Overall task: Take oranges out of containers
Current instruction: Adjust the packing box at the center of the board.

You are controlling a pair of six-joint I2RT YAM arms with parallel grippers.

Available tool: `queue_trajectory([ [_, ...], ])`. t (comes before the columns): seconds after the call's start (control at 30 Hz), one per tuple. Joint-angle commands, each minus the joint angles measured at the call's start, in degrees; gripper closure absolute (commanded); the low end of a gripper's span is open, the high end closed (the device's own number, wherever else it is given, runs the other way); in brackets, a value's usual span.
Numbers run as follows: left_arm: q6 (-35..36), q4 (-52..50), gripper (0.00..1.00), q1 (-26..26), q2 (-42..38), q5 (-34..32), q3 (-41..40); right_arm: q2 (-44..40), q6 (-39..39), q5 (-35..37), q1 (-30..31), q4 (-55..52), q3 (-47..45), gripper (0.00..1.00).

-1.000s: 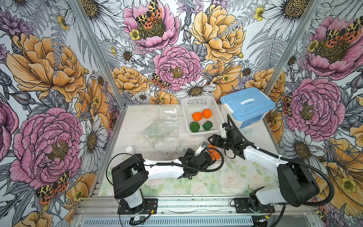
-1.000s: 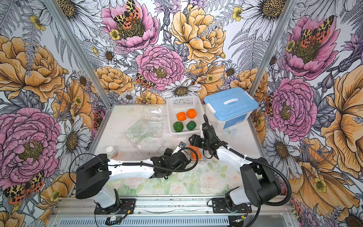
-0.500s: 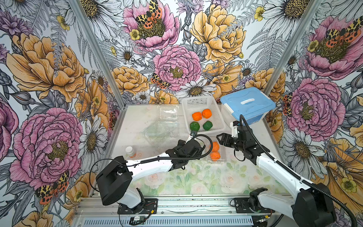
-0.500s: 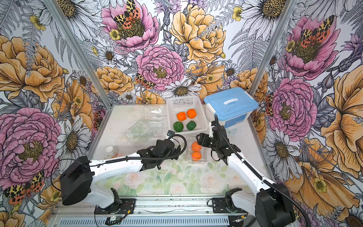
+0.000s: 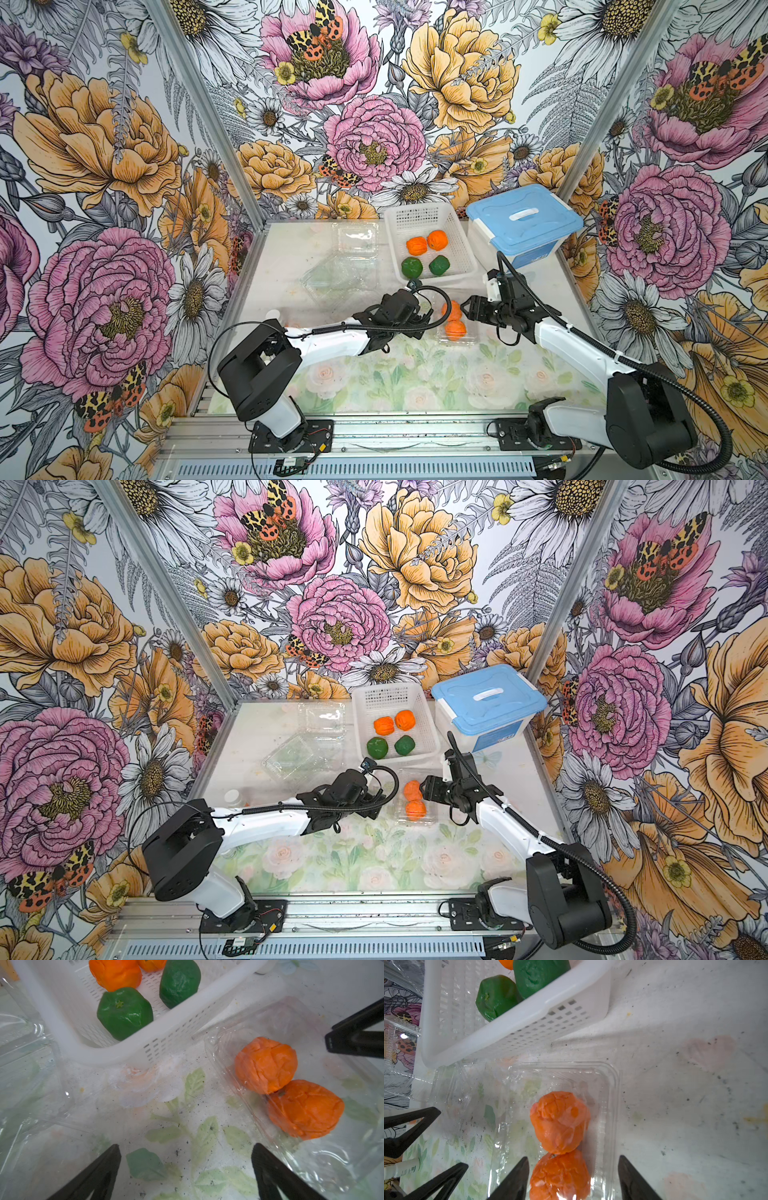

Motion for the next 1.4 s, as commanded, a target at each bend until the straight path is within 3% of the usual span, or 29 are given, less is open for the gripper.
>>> queue_trajectory([
  [0.0,-1.1,2.6,0.01,0.8,1.2,6.7,-1.0,0.2,-3.1,1.4,1.7,0.6,0.5,0.33],
  [0.13,-6.4,4.8,0.01,3.8,2.2,14.7,-2.3,0.8,-2.8,2.8,4.0,0.6,-0.2,0.33],
  [0.37,-10.7,8.5,0.06,6.3,3.8,20.5,-4.3,-0.1,-0.7,7.0,8.0,0.7,-2.1,0.33],
  [0.6,-11.7,8.5,0.08,6.8,4.4,21.4,-4.3,-4.5,3.1,10.5,8.0,0.8,-3.9,0.34],
  [1.0,-13.4,8.5,0.11,7.5,5.0,23.2,-4.1,-12.3,3.1,13.5,7.4,0.8,-5.8,0.33],
  [1.17,-14.4,9.0,0.14,7.5,6.7,24.1,-3.5,-10.6,5.1,13.5,7.1,0.8,-6.4,0.44],
  [1.37,-15.6,10.7,0.17,7.4,7.2,25.9,-3.9,-7.7,6.0,13.3,7.8,2.3,-7.0,0.45],
])
